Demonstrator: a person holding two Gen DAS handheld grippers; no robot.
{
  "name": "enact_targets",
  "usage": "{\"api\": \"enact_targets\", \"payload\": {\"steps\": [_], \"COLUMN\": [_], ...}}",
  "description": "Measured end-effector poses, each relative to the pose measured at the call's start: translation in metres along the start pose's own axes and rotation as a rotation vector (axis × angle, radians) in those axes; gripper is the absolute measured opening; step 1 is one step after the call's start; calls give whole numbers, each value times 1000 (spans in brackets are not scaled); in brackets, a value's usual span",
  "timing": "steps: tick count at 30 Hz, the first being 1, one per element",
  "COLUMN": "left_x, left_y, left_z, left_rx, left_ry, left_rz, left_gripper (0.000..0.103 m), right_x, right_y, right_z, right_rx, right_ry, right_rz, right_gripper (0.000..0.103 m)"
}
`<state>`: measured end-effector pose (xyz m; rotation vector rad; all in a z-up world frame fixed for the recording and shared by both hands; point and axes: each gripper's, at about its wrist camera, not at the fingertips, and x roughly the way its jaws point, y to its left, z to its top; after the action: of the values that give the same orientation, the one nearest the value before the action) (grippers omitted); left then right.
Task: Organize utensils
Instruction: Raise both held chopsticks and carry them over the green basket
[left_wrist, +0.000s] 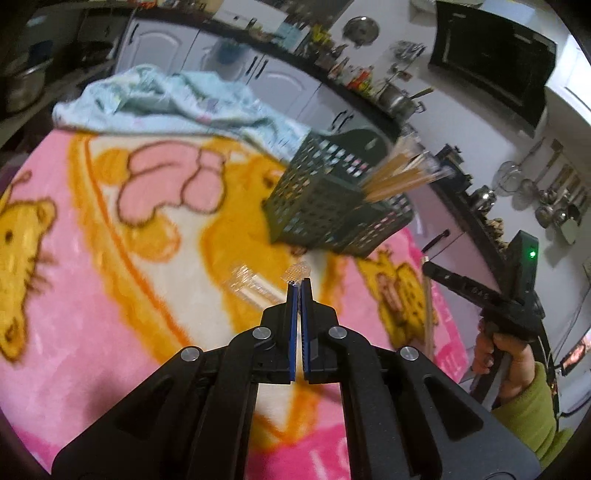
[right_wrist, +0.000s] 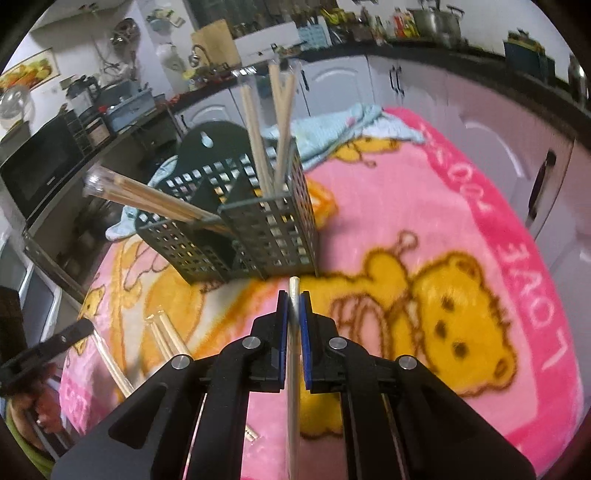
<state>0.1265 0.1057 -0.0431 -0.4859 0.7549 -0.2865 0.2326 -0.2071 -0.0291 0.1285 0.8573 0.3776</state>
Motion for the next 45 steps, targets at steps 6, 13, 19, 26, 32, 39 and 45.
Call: {"api": "enact_targets", "payload": {"steps": [6,13,19,26,32,39,45], "left_x": [-12,-19,-21,-24,-18,-16,-14], "left_y": [-27,-55,-77,-102,-121,-152,-176], "left_z": [10,16,23,29,33,45,57], "left_rx": [50,109,152,204,241,289,317], "left_ry": [-32,-49,-57,-76,-68,-81,-105], "left_rz": [-36,-73,-111,-148,-172,-212,-239], "left_gripper": [0,0,0,0,0,0,0], "right_x": [-22,-46,-59,-79,-98,-119,-137], "right_y": [15,27,32,39,44,45,40], "right_z": [7,11,15,18,20,24,28], "right_rx": [-73,-130,-139,-153,-182,-193,-187], "right_ry": [-65,-121,-156,-218,-276,-340,-400], "right_rz": [-9,7,15,12,-2,-11,-22], "right_gripper": [7,6,6,6,6,6,6]}}
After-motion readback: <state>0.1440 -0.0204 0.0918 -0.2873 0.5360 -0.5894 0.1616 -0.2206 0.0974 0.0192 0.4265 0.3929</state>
